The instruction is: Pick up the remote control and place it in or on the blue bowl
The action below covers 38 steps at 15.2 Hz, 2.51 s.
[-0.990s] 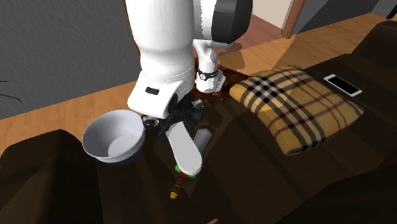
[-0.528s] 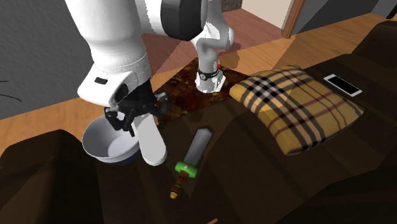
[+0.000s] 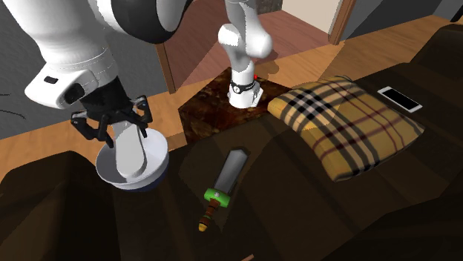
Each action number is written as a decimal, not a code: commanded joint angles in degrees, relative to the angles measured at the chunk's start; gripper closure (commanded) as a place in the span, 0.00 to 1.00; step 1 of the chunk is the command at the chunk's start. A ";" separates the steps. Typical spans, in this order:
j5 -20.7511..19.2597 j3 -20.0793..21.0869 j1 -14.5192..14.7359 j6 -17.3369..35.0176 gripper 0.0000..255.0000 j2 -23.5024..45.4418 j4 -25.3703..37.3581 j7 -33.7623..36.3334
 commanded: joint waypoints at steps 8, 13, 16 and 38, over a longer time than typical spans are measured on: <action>0.24 -1.68 -2.99 2.87 1.00 2.48 -0.28 -4.71; 0.19 -1.72 -3.04 6.62 1.00 2.72 -3.79 -4.64; 0.14 -1.74 -3.06 8.80 1.00 3.02 -5.67 -4.59; 0.26 -1.67 -2.98 2.82 0.00 2.28 -0.42 -4.69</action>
